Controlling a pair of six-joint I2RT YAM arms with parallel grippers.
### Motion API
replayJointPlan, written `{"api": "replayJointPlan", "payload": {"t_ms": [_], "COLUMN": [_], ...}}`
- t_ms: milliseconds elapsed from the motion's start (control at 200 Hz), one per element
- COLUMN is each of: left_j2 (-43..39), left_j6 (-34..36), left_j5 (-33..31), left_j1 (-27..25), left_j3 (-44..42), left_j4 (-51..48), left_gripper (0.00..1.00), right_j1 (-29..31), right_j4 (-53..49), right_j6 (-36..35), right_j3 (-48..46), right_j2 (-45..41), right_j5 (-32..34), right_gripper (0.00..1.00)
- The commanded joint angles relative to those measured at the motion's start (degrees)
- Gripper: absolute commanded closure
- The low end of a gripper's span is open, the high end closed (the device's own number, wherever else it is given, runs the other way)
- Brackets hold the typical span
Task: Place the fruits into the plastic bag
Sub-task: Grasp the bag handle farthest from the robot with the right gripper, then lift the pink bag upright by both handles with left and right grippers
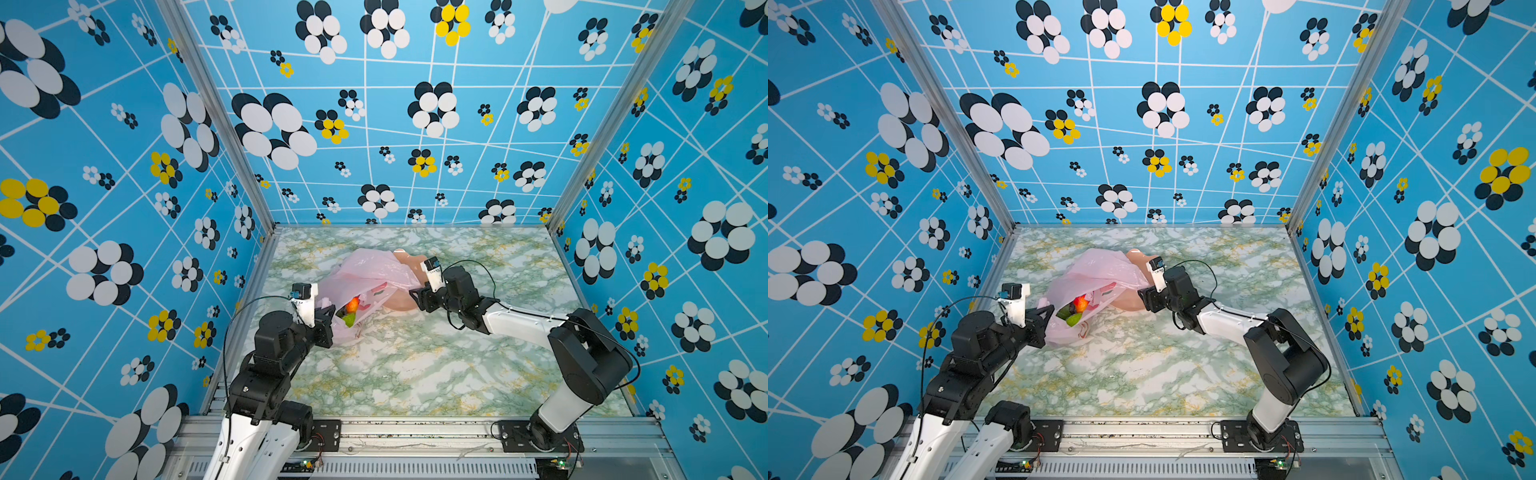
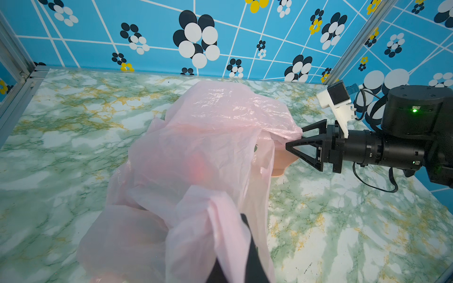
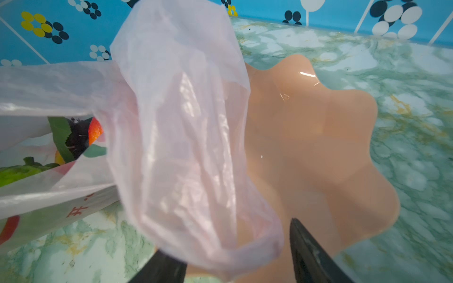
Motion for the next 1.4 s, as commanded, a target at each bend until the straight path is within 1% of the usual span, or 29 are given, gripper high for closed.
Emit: {"api": "replayJointPlan", "payload": {"t_ms": [0,95,145,255,340,395,410,435,475,715,835,985,1060,1185,1315,1395], "left_j2": [-0.2,-0.2,-0.1,0.0,0.0,0.1,0.0,0.0,-0.1,-0.1,-0.4,-2.7,-2.5,0.1,2.2,3.8], "left_j6": [0.9,1.0,0.9,0.9,0.9,0.9,0.8,0.9,0.8,0.8,0.9,-0.6,-0.8,-0.1,-0.1,-0.2], "left_j5": [-0.7,-0.7,-0.6,-0.6,-0.5,-0.6,-0.7,-0.7,-0.8,-0.9,-1.5,-6.5,-8.6,-15.1,-23.5,-26.9], "left_j1": [0.4,0.4,0.4,0.4,0.4,0.5,0.5,0.4,0.4,0.4,0.5,0.5,0.5,0.5,0.5,0.5], "left_j3": [0.4,0.4,0.4,0.3,0.3,0.4,0.4,0.4,0.4,0.4,0.5,1.3,4.0,12.1,20.3,24.4], "left_j4": [-1.0,-0.9,-0.9,-0.8,-0.8,-0.8,-0.9,-0.9,-1.0,-0.9,-1.2,-1.6,-2.8,-7.3,-11.0,-12.2], "left_gripper": [1.00,1.00,1.00,1.00,1.00,1.00,1.00,1.00,1.00,1.00,1.00,1.00,1.00,1.00,1.00,1.00], "right_j1": [-0.4,-0.6,-0.7,-1.2,-1.4,-1.4,-1.4,-1.4,-1.4,-1.4,-1.2,-0.2,0.4,1.3,1.4,1.5], "right_j4": [1.6,2.0,2.6,5.3,5.8,5.8,5.8,5.8,5.9,6.2,5.6,3.4,1.8,-0.6,-0.3,-0.2], "right_j6": [1.4,1.5,1.5,2.8,3.4,3.5,3.5,3.7,4.1,4.7,4.2,0.9,-1.1,-3.6,-3.4,-2.8], "right_j3": [1.0,0.6,0.3,-0.6,0.1,0.8,0.9,1.1,1.3,2.7,4.8,10.4,14.6,22.1,27.6,30.2], "right_j2": [1.0,1.5,1.5,1.8,2.4,2.8,2.8,2.8,2.7,-2.2,-5.1,-8.4,-9.2,-8.7,-6.9,-5.9], "right_j5": [-2.3,-2.6,-2.4,-2.1,-2.7,-2.9,-3.0,-2.8,-2.6,-1.0,-0.6,0.5,-0.4,-3.6,-5.3,-5.9], "right_gripper": [0.36,0.37,0.40,0.53,0.67,0.80,0.86,0.92,1.00,1.00,1.00,1.00,1.00,1.00,1.00,1.00]}}
